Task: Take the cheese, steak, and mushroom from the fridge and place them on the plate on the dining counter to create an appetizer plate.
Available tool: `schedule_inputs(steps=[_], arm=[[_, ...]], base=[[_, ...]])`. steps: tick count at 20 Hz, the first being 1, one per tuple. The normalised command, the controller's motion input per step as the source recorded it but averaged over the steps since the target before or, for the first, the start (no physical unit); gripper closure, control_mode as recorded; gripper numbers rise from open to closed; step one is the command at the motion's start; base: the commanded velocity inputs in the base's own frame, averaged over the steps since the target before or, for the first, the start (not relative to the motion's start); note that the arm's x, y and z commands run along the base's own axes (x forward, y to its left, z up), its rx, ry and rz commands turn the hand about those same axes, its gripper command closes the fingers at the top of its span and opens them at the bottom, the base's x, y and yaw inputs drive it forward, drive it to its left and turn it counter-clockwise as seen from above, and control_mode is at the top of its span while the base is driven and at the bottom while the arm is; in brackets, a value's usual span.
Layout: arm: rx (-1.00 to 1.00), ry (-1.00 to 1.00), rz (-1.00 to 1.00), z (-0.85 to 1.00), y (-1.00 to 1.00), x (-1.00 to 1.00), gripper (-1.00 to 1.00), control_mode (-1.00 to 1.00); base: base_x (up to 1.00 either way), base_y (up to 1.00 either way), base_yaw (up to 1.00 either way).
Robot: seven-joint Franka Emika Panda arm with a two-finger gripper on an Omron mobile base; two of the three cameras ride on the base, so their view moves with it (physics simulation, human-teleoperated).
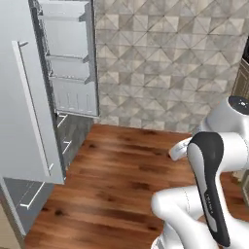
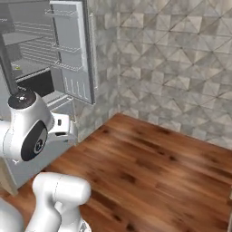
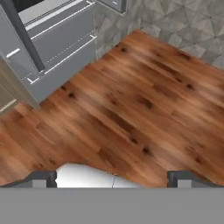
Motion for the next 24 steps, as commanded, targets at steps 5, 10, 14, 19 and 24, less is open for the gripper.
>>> schedule_inputs(steps=[5,10,14,19,24], arm=[[0.0,0.0,0.0,0.0,0.0,0.0,-1.0,1.0],[0.0,0.0,0.0,0.0,0.0,0.0,-1.0,1.0],[0.0,0.0,0.0,0.0,0.0,0.0,-1.0,1.0],[0.0,0.0,0.0,0.0,0.0,0.0,-1.0,1.0],[0.0,0.0,0.0,0.0,0.0,0.0,-1.0,1.0]], base=[[1.0,-0.3,0.53],[0.92,-0.35,0.48],[0.43,-0.04,0.62],[0.69,0.0,0.73],[0.79,-0.21,0.77]])
